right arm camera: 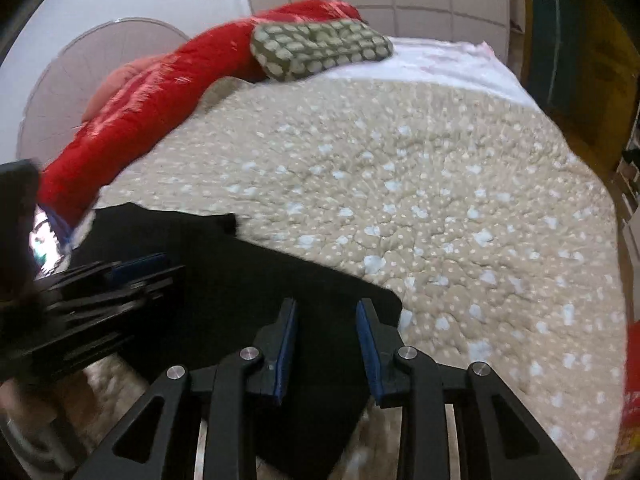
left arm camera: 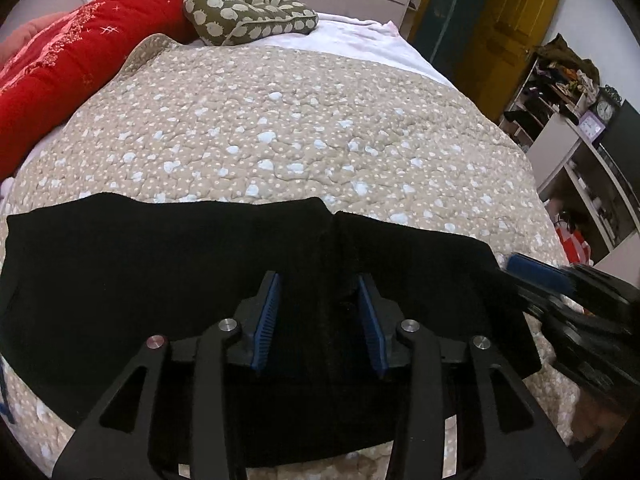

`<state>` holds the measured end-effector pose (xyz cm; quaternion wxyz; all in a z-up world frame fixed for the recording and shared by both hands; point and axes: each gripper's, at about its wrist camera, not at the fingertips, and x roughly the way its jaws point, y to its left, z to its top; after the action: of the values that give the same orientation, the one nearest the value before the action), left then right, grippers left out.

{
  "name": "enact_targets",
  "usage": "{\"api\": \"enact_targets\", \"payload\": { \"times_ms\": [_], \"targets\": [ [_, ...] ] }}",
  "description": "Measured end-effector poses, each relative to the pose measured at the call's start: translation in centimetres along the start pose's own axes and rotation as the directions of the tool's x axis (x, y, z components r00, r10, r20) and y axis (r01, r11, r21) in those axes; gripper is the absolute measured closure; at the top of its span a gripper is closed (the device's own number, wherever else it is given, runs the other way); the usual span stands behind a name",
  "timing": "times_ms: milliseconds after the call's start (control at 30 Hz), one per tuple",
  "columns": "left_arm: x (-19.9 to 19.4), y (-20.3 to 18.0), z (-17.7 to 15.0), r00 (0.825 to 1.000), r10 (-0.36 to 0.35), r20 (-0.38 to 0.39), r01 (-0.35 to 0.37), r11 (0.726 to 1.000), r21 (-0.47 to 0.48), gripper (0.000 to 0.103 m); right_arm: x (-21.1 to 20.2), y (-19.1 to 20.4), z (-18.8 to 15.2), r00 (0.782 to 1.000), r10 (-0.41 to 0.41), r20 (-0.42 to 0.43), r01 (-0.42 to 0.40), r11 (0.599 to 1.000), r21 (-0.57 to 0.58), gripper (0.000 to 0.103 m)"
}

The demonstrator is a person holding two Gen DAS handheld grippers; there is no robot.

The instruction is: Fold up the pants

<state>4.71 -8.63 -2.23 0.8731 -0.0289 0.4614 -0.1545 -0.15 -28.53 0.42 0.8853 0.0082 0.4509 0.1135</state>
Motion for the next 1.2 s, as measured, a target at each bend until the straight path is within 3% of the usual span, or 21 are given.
{"api": "enact_targets", "payload": {
  "times_ms": [133, 200, 267, 333, 367, 467, 667, 867, 933, 1000, 1033, 1067, 1200],
  "targets": [
    [0.0, -0.2, -0.3, 1.000, 0.010, 0.017, -0.010, 1.000, -0.001, 0.063, -0.8, 1.4, -2.2, 0.999, 0.046, -0.021, -0.047, 0.998, -0.031, 0.073],
    [-0.1, -0.3, -0.4, 1.000, 0.012, 0.023, -0.012, 1.000, -0.003, 0.063, 0.4, 1.7, -3.4, 0.999, 0.023, -0.033, -0.024, 0.999, -0.037, 0.073],
    [-0.2, -0.3, -0.6, 0.999, 0.013, 0.033, -0.013, 1.000, -0.005, 0.063, 0.9, 1.2, -3.9, 0.998, 0.054, -0.024, -0.054, 0.998, 0.014, 0.067],
    [-0.4, -0.3, -0.6, 1.000, 0.008, 0.028, -0.008, 1.000, -0.015, 0.063, 1.0, 0.7, -3.6, 0.992, 0.119, -0.033, -0.116, 0.991, 0.065, 0.053],
    [-0.6, -0.2, -0.6, 1.000, 0.002, 0.027, -0.001, 1.000, -0.021, 0.063, 1.0, 0.5, -3.5, 0.989, 0.140, -0.044, -0.137, 0.988, 0.077, 0.052],
    [-1.3, 0.2, -0.7, 0.999, 0.009, 0.034, -0.008, 0.999, -0.036, 0.063, 0.5, 0.8, -3.0, 0.990, 0.130, -0.053, -0.126, 0.989, 0.071, 0.053],
    [-3.6, 0.9, -1.1, 0.995, 0.065, 0.075, -0.062, 0.997, -0.036, 0.063, -1.7, 2.7, -1.6, 0.994, 0.095, 0.054, -0.096, 0.995, 0.025, 0.053],
    [-4.6, 1.9, -1.9, 0.992, 0.104, 0.075, -0.101, 0.994, -0.039, 0.063, 0.6, 4.4, -0.4, 0.994, 0.107, 0.013, -0.107, 0.994, 0.026, 0.053],
    [-4.6, 2.3, -2.1, 0.991, 0.113, 0.066, -0.110, 0.993, -0.043, 0.063, 1.6, 5.2, -0.4, 0.998, 0.070, 0.003, -0.070, 0.998, 0.004, 0.053],
    [-4.7, 2.7, -2.3, 0.990, 0.126, 0.061, -0.123, 0.991, -0.051, 0.055, 2.6, 5.9, -0.3, 0.999, 0.045, -0.005, -0.045, 0.999, -0.018, 0.053],
    [-4.8, 3.0, -2.4, 0.990, 0.127, 0.065, -0.123, 0.990, -0.062, 0.041, 3.0, 6.2, -0.3, 0.999, 0.042, -0.010, -0.042, 0.999, -0.020, 0.052],
    [-4.9, 3.3, -2.5, 0.990, 0.123, 0.071, -0.118, 0.990, -0.072, 0.036, 3.4, 6.4, -0.3, 0.999, 0.038, -0.012, -0.038, 0.999, -0.021, 0.052],
    [-5.2, 4.2, -2.6, 0.991, 0.114, 0.076, -0.105, 0.988, -0.110, 0.036, 3.4, 7.5, 0.0, 1.000, 0.015, -0.001, -0.015, 0.998, -0.054, 0.053]
  ]
}}
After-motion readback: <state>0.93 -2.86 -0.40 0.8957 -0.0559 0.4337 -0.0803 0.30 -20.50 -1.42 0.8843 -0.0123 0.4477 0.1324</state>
